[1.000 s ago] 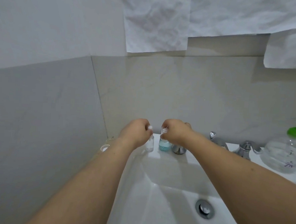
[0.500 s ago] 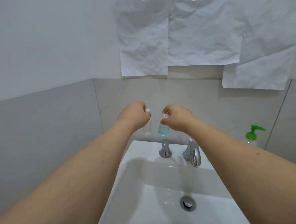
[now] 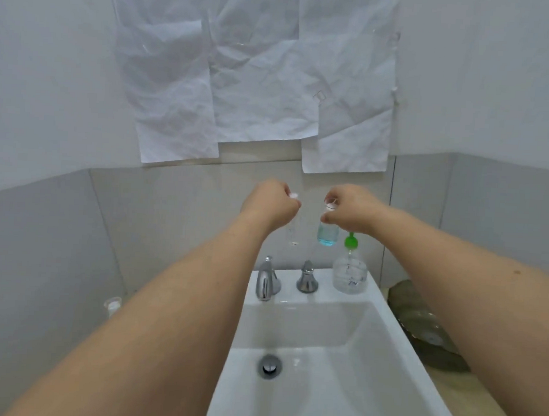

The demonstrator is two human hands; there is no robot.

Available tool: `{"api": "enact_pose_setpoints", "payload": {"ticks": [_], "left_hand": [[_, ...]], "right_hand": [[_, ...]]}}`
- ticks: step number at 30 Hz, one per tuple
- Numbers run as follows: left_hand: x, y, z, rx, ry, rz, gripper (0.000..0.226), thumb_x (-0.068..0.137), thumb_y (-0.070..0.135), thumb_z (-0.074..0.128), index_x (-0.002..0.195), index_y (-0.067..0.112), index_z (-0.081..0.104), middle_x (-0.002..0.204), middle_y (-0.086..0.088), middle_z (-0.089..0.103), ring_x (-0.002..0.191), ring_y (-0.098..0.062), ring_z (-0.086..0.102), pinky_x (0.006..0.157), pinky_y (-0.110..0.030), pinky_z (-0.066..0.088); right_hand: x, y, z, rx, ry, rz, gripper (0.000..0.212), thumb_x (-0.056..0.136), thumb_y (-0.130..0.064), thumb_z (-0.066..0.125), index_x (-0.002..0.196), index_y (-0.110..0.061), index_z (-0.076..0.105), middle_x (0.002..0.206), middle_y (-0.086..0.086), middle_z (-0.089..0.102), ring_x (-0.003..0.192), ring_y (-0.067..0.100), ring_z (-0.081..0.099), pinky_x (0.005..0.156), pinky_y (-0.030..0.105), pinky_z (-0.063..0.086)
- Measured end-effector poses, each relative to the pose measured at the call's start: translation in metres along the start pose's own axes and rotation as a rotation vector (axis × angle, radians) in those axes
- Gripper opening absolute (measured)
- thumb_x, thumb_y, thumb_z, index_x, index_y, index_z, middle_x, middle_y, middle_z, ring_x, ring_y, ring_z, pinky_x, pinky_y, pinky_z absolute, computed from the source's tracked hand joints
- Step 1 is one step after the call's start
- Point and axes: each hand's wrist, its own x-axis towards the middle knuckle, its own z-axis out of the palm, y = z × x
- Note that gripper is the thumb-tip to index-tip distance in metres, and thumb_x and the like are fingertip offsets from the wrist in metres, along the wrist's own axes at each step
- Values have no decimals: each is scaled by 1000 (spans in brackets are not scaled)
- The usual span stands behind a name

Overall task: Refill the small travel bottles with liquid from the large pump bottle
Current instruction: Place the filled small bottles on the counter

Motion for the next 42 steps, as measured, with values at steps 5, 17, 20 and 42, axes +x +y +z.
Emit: {"api": "enact_pose_setpoints", "payload": {"ticks": [5, 17, 20, 42], "left_hand": [[8, 50, 60, -75, -80, 28, 19, 92, 23, 65, 86, 5, 66, 82, -13, 64, 86, -33, 65, 76, -36, 52], [17, 115, 218, -79, -301, 37, 20, 93, 21, 64, 107, 7, 67, 100, -13, 70, 95, -31, 65, 83, -36, 53], [20, 113, 255, -60, -351, 24, 13, 90, 20, 65, 97, 9, 66, 91, -10, 67, 96, -33, 67, 77, -33, 50], [22, 72, 374, 129, -405, 30, 20, 91, 33, 60, 95, 16, 68, 100, -8, 58, 123, -31, 41, 98, -39, 44]], "right_hand": [[-18, 60, -24, -2, 15, 71, 48, 87, -24, 70, 129, -7, 57, 133, 11, 57, 121, 26, 54, 95, 31, 42], [-38, 217, -2, -28, -28, 348, 41, 86, -17, 69, 125, -7, 61, 123, 12, 63, 111, 28, 60, 96, 38, 50], [-37, 245, 23, -41, -70, 396, 35, 86, -16, 69, 119, -6, 64, 117, 13, 65, 106, 28, 63, 94, 39, 52], [-20, 326, 108, -21, -164, 477, 35, 94, -19, 55, 126, -4, 57, 125, 18, 59, 114, 33, 57, 95, 40, 48]]}}
